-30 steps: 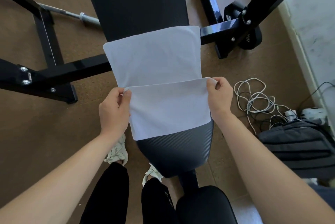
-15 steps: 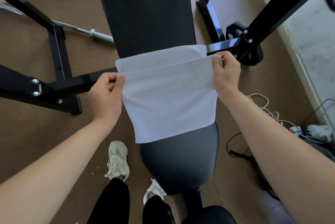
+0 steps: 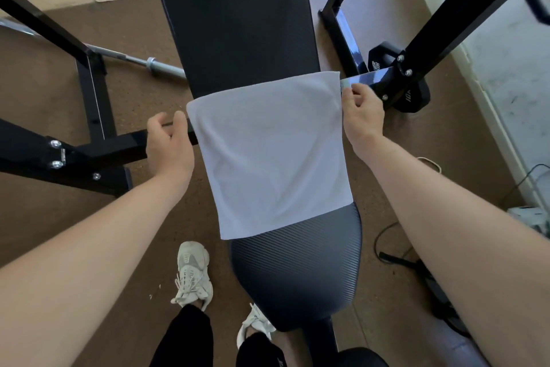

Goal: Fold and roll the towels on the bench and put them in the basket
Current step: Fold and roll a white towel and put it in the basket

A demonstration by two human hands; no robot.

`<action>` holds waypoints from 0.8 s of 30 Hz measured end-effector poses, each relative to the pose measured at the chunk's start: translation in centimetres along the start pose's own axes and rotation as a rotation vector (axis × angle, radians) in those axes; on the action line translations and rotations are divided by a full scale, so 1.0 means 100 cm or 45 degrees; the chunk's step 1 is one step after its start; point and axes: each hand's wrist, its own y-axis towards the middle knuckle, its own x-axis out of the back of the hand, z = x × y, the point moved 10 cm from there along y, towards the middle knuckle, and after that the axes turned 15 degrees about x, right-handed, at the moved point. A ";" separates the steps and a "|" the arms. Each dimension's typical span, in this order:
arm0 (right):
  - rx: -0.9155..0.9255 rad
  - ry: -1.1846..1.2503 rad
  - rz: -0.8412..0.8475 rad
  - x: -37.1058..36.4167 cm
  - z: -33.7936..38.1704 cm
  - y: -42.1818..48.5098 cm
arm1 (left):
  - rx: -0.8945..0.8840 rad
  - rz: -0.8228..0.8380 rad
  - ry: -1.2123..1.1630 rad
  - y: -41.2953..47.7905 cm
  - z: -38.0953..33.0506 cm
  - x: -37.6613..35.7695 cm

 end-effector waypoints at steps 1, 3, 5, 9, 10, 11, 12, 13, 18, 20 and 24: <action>-0.027 0.009 0.029 -0.002 -0.009 -0.009 | 0.042 0.020 -0.015 -0.003 0.011 -0.001; -0.074 0.033 0.088 -0.006 -0.028 -0.031 | 0.085 0.096 -0.051 -0.014 0.032 -0.006; -0.126 0.045 0.126 -0.007 -0.047 -0.055 | 0.150 0.178 -0.092 -0.027 0.060 -0.012; -0.204 0.017 0.209 -0.007 -0.080 -0.107 | 0.363 0.405 -0.048 -0.057 0.123 -0.032; -0.216 -0.021 0.233 -0.007 -0.087 -0.119 | 0.411 0.443 0.001 -0.063 0.137 -0.037; -0.217 -0.081 0.258 -0.008 -0.094 -0.130 | 0.443 0.455 0.067 -0.068 0.149 -0.039; -0.227 -0.144 0.279 -0.008 -0.100 -0.140 | 0.456 0.450 0.132 -0.072 0.159 -0.039; -0.251 -0.177 0.287 -0.007 -0.106 -0.150 | 0.467 0.440 0.188 -0.075 0.167 -0.038; -0.427 -0.032 0.134 0.000 -0.127 -0.178 | 0.532 0.452 0.217 -0.093 0.192 -0.040; -0.511 0.094 0.059 0.001 -0.133 -0.183 | 0.531 0.428 0.201 -0.098 0.195 -0.039; -0.745 0.267 0.005 -0.003 -0.144 -0.192 | 0.550 0.415 0.202 -0.103 0.199 -0.039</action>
